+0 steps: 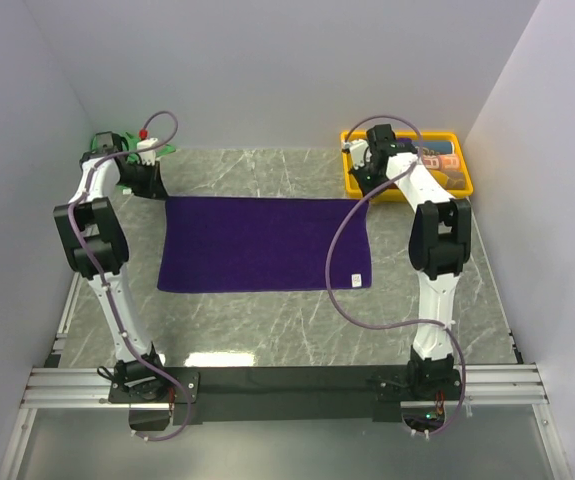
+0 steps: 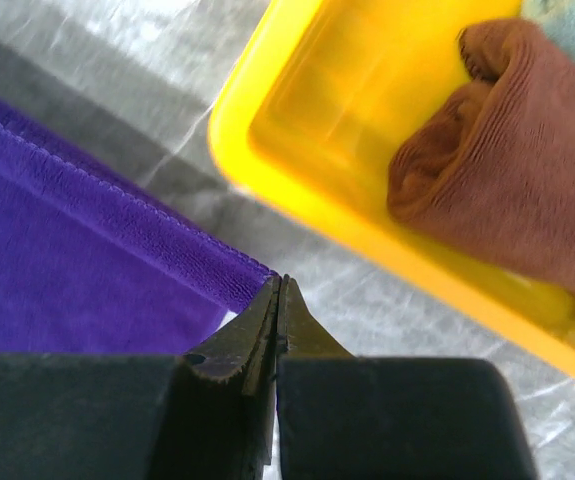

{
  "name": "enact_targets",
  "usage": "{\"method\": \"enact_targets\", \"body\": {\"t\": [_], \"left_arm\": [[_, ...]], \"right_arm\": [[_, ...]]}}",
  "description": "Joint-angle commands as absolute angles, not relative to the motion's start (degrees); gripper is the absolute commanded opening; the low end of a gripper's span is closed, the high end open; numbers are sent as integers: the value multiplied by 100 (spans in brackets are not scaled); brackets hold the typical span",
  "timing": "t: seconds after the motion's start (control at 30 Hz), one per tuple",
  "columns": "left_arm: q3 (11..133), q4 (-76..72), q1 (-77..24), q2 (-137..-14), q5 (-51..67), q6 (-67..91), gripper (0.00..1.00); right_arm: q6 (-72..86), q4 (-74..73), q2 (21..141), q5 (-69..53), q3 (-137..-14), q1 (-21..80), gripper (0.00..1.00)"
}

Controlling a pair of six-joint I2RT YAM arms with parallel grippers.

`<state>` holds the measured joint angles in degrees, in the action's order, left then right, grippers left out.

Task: Roll the towels
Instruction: Fold the towel

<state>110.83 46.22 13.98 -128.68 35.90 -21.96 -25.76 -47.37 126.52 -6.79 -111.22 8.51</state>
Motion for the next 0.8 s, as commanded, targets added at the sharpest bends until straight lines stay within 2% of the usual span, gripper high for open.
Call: {"method": "enact_targets", "body": {"t": [0.0, 0.2, 0.63, 0.77], "left_arm": [[10741, 4623, 1520, -12112, 3919, -3179, 1], [9582, 4175, 1591, -11260, 4271, -4130, 1], [9167, 5036, 1793, -10846, 4676, -5685, 1], [9000, 5212, 1863, -10696, 4623, -6002, 1]], "right_arm": [[-2970, -4404, 11910, -712, -10794, 800, 0], [-3313, -4386, 11576, -1045, -10460, 809, 0], [-3964, -3982, 10670, -1854, -9247, 809, 0], [-4052, -4148, 10547, -2004, -9220, 800, 0]]}}
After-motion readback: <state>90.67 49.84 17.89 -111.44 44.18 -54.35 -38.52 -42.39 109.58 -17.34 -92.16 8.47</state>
